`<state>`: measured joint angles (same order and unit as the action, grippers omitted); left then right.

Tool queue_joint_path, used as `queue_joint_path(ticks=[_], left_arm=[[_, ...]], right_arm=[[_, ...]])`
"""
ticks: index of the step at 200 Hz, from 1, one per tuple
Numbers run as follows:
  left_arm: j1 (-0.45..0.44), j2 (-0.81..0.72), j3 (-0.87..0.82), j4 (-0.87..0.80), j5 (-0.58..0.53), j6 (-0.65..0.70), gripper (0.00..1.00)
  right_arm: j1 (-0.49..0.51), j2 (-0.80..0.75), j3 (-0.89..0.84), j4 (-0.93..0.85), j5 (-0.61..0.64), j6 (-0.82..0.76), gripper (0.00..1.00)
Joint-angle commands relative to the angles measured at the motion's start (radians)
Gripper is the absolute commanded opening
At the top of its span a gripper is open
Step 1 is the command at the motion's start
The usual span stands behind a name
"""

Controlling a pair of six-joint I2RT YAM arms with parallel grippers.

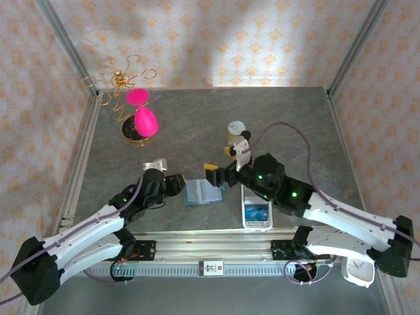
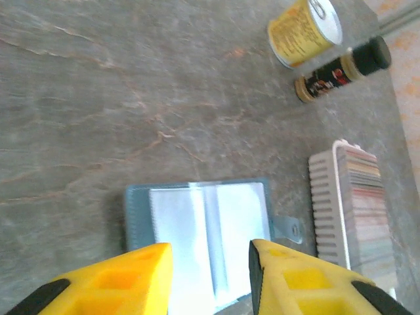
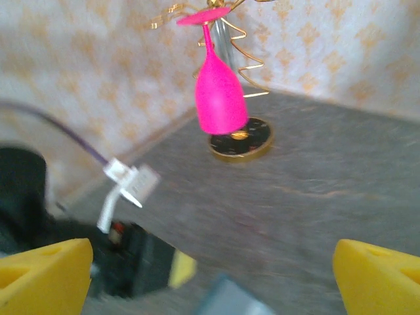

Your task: Put the credit cards into the card holder

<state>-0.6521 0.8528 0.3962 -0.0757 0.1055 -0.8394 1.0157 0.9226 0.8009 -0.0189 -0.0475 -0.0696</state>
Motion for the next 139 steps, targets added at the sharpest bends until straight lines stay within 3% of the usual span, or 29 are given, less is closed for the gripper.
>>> queue_joint_path(ticks=[1,15,39,74,139], left_arm=[[-0.036,0.027,0.018,0.075,0.031,-0.005,0.36],[-0.053,0.046,0.014,0.092,0.020,-0.021,0.35],[-0.076,0.074,0.007,0.137,0.021,-0.040,0.33],[-0.090,0.130,0.010,0.177,0.025,-0.050,0.31],[-0.102,0.220,0.001,0.211,0.059,-0.058,0.29]], right_arm=[[0.008,-0.088,-0.049,-0.226,0.042,-0.487,0.94],[0.008,-0.133,-0.038,-0.378,-0.002,-0.654,0.95],[0.006,-0.185,-0.029,-0.537,0.032,-0.745,0.97],[-0.005,-0.190,-0.091,-0.717,0.198,-0.872,1.00],[-0.034,-0.166,-0.270,-0.656,0.195,-0.907,1.00]])
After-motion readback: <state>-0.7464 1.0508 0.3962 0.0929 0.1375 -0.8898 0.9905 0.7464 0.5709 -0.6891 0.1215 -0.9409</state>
